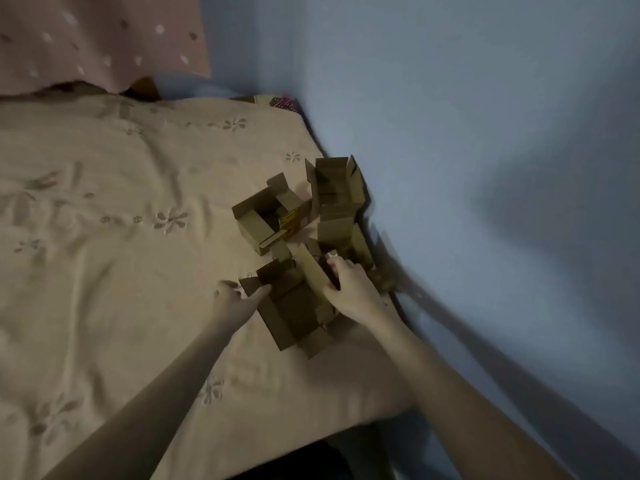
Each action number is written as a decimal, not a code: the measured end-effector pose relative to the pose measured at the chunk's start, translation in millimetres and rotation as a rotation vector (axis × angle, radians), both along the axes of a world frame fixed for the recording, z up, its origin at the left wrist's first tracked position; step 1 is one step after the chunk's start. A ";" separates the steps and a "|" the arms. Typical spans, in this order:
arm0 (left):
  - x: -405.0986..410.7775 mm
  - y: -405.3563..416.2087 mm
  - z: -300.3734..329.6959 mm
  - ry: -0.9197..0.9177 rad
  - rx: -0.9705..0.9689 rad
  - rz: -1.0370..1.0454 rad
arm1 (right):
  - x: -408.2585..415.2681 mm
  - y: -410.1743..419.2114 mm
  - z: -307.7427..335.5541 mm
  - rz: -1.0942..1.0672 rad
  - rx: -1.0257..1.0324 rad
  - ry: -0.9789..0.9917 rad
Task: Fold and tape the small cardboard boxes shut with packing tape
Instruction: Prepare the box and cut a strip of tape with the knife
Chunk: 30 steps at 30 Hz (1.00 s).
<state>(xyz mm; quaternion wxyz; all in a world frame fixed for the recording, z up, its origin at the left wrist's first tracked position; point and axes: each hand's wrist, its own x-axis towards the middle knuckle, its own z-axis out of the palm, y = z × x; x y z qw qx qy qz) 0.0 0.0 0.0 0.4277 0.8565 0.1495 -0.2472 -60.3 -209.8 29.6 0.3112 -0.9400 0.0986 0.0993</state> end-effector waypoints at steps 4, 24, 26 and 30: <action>-13.0 -8.5 -11.8 0.247 -0.220 0.016 | 4.0 9.2 -8.3 -0.016 -0.269 -0.047; 18.6 133.4 101.0 -0.166 -0.610 0.047 | 31.0 127.8 85.8 -0.186 0.412 -0.355; 17.5 165.7 112.1 -0.299 -0.461 0.090 | 33.0 160.6 101.7 -0.141 0.369 -0.368; 21.6 239.0 138.3 -0.724 -0.014 -0.093 | 30.4 228.0 126.7 -0.048 0.274 -0.448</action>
